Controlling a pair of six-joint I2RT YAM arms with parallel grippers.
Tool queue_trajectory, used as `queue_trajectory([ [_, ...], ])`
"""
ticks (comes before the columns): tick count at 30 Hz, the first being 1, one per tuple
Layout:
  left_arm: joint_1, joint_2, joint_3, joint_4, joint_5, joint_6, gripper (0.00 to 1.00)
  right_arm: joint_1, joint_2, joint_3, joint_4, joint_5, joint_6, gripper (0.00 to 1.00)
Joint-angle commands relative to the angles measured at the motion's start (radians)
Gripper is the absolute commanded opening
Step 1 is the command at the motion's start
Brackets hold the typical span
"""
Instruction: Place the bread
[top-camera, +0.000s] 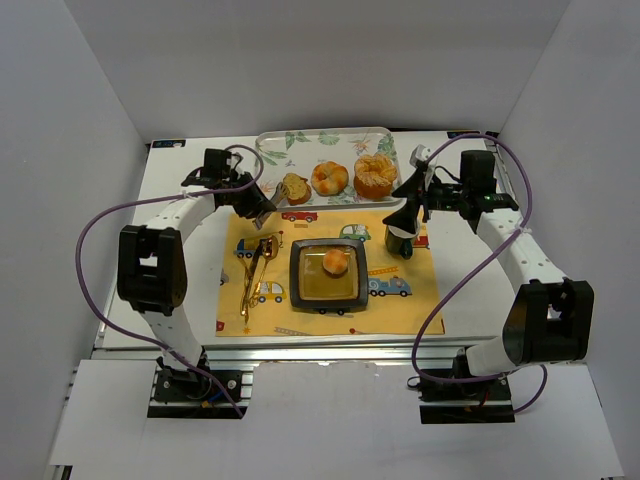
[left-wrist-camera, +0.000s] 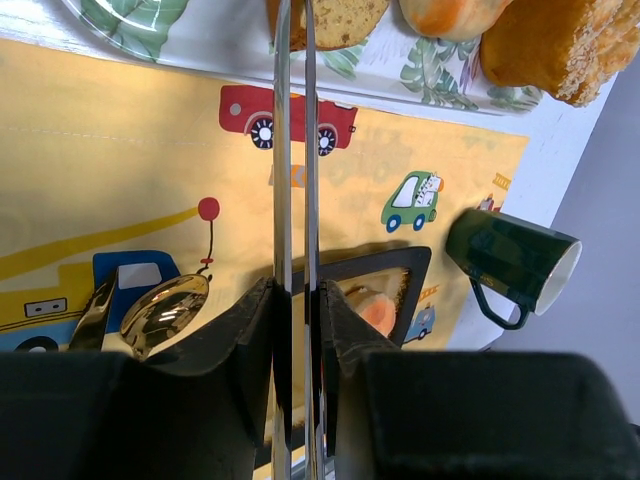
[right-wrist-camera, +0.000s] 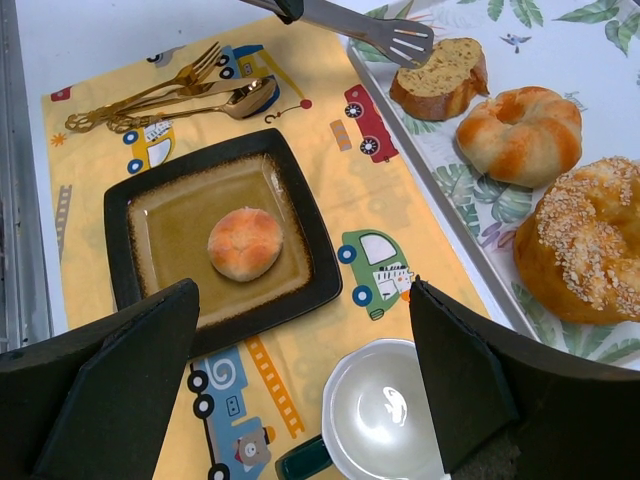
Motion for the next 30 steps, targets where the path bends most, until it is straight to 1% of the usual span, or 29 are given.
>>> queue_trajectory([
  [1,-0.001,-0.029,0.015,0.035,0.018,0.003,0.02,-0.011,-0.037,-0.005,0.023,-0.028,0.009,0.89],
  [2,-0.001,-0.054,0.015,0.045,0.020,0.000,0.00,-0.011,-0.039,-0.006,0.023,-0.026,0.011,0.89],
  [9,0.015,-0.173,-0.011,0.140,0.017,-0.071,0.00,-0.020,-0.051,-0.017,0.023,-0.035,0.012,0.89],
  [16,0.019,-0.262,-0.045,0.103,0.049,-0.071,0.00,-0.020,-0.048,-0.009,0.024,-0.046,0.012,0.89],
  [18,0.016,-0.310,-0.064,0.082,0.063,-0.075,0.00,-0.020,-0.051,-0.006,0.023,-0.043,0.008,0.89],
  [19,0.015,-0.336,-0.083,0.080,0.069,-0.091,0.00,-0.020,-0.053,-0.005,0.021,-0.043,0.006,0.89],
  [20,0.010,-0.397,-0.143,0.080,0.076,-0.101,0.00,-0.020,-0.053,-0.003,0.020,-0.042,0.005,0.89],
  [22,-0.011,-0.466,-0.208,0.051,0.086,-0.123,0.00,-0.021,-0.056,-0.001,0.018,-0.040,0.000,0.90],
  [23,-0.025,-0.503,-0.273,0.033,0.083,-0.128,0.00,-0.021,-0.059,-0.001,0.017,-0.040,0.000,0.89],
  [24,-0.057,-0.575,-0.307,-0.001,0.083,-0.132,0.00,-0.021,-0.057,-0.003,0.017,-0.040,0.000,0.89],
  [26,-0.091,-0.649,-0.370,-0.026,0.075,-0.169,0.00,-0.021,-0.057,-0.006,0.015,-0.040,-0.001,0.89],
  [27,-0.123,-0.716,-0.421,-0.036,0.075,-0.184,0.00,-0.020,-0.053,-0.005,0.014,-0.042,-0.001,0.89],
  [30,-0.158,-0.805,-0.488,-0.047,0.078,-0.247,0.00,-0.020,-0.041,0.002,0.009,-0.046,-0.003,0.89],
])
